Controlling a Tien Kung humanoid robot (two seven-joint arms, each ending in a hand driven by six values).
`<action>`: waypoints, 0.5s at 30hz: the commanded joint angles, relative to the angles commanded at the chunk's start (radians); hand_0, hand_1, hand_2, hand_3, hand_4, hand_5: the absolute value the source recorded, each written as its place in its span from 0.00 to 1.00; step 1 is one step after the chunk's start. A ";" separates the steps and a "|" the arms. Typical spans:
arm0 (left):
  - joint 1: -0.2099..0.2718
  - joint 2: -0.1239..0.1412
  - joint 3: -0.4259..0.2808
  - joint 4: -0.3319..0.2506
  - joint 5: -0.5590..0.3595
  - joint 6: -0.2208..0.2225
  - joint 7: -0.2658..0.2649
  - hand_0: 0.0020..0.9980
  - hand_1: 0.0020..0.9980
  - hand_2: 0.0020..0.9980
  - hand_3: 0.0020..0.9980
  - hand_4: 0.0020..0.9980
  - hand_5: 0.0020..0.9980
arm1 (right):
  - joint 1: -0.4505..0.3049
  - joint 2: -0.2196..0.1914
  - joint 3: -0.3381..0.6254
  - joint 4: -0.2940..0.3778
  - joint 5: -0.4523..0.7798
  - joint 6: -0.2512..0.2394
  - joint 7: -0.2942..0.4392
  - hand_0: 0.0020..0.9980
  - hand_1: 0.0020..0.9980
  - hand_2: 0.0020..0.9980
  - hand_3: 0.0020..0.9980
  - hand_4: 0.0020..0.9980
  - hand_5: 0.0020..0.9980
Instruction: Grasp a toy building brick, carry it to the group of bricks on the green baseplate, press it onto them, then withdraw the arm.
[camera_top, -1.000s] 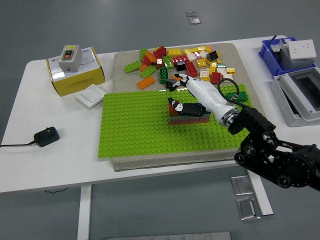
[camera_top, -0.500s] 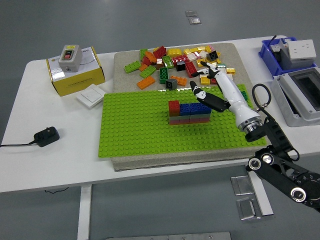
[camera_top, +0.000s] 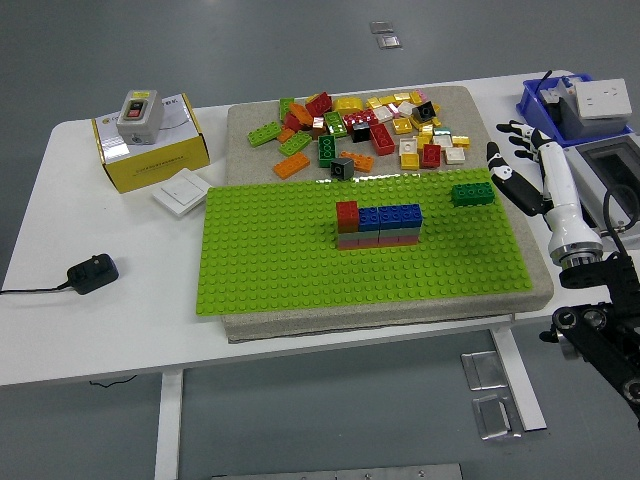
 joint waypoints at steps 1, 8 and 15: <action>-0.001 0.000 0.010 0.000 -0.006 0.000 0.000 0.66 0.66 0.58 0.59 0.23 0.66 | 0.021 -0.008 -0.017 -0.022 -0.037 0.012 -0.026 0.76 0.82 0.91 0.86 0.61 0.44; -0.005 -0.003 0.031 0.000 -0.032 0.003 -0.005 0.66 0.66 0.59 0.60 0.23 0.68 | 0.160 -0.063 -0.141 -0.171 -0.260 0.096 -0.199 0.78 0.85 0.97 1.00 0.61 0.40; -0.013 -0.002 0.028 0.000 -0.039 0.006 -0.008 0.66 0.66 0.59 0.60 0.23 0.69 | 0.306 -0.084 -0.302 -0.327 -0.379 0.209 -0.327 0.79 0.90 1.00 1.00 0.61 0.40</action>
